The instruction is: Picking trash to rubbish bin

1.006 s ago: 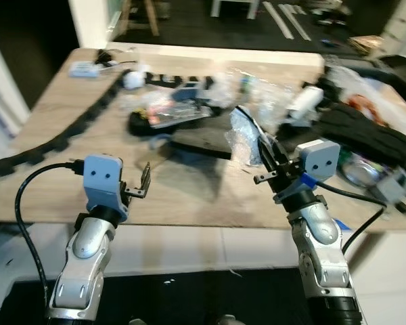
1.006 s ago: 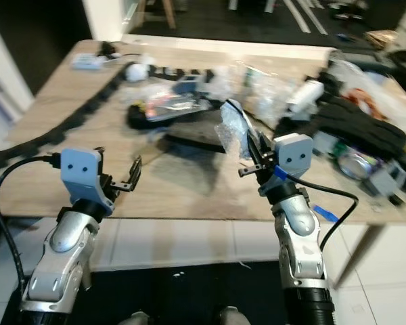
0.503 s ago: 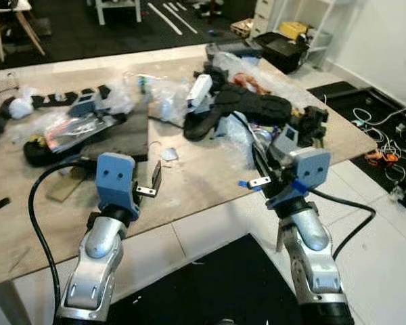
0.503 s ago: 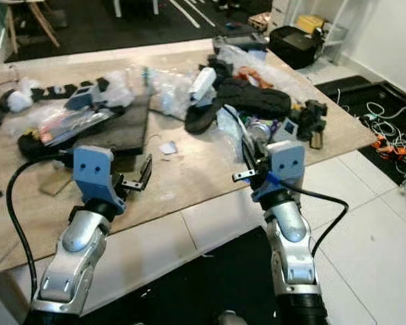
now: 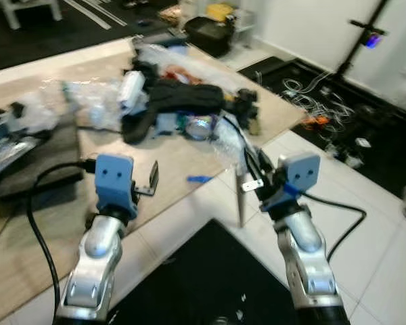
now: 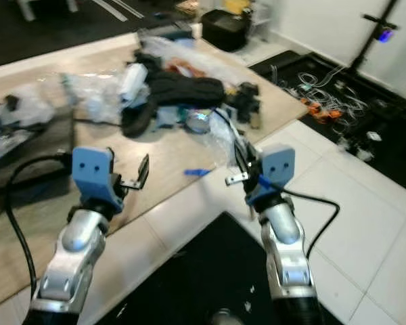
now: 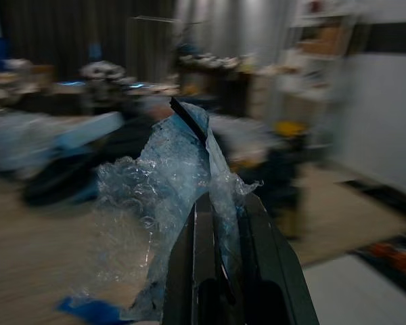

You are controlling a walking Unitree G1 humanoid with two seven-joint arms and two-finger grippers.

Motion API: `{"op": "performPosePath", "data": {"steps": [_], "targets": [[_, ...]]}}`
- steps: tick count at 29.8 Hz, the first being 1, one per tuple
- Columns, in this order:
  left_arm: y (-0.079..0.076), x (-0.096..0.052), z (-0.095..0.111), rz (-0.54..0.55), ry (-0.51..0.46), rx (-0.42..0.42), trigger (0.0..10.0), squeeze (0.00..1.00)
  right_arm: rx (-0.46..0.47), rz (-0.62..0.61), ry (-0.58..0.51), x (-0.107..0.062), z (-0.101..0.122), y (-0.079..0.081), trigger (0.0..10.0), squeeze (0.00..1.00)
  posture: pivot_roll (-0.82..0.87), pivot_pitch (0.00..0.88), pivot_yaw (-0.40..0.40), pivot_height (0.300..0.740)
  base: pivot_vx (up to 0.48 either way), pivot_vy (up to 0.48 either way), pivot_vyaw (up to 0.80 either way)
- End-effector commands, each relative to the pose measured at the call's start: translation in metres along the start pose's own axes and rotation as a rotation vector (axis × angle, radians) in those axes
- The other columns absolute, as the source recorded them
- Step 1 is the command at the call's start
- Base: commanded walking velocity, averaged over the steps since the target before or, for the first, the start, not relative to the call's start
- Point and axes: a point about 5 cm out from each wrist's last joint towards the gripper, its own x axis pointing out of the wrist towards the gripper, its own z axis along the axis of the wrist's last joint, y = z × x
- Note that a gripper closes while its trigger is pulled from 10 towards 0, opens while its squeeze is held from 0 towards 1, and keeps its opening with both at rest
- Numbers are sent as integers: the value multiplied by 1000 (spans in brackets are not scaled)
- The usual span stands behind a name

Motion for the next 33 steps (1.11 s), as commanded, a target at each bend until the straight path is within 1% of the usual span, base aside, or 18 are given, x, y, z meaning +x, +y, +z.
{"op": "performPosePath", "data": {"steps": [1,6,13,16,20,28,31,33], "targets": [[0,-1,-4,2,23,12,10000,0,9,-1,19,-3,-5,2,10000,0,17,158,-56,740,0,0,-800],[1,-1,-5,0,27,19,10000,0,3,2,24,-1,-5,2,10000,0,17,154,-53,740,0,0,-800],[7,2,-8,27,40,37,10000,0,-31,-4,58,0,-12,1,10000,0,21,154,-55,740,0,0,-800],[9,3,-8,40,46,31,10000,0,-49,-17,72,1,-15,-1,10000,0,23,149,-59,740,0,0,-800],[11,3,-8,53,47,32,10000,0,-49,-29,77,1,-17,-4,10000,0,24,151,-60,740,0,0,-800],[6,2,-10,43,55,10,10000,0,-57,-43,98,-2,-20,-7,10000,0,18,149,-56,740,0,0,-800],[5,2,-11,40,58,7,10000,0,-44,-36,111,-3,-21,-7,10000,0,18,148,-56,740,0,0,-800],[6,1,-13,36,69,11,10000,0,-33,-31,135,-7,-24,-7,10000,0,18,154,-50,740,0,0,-800]]}}
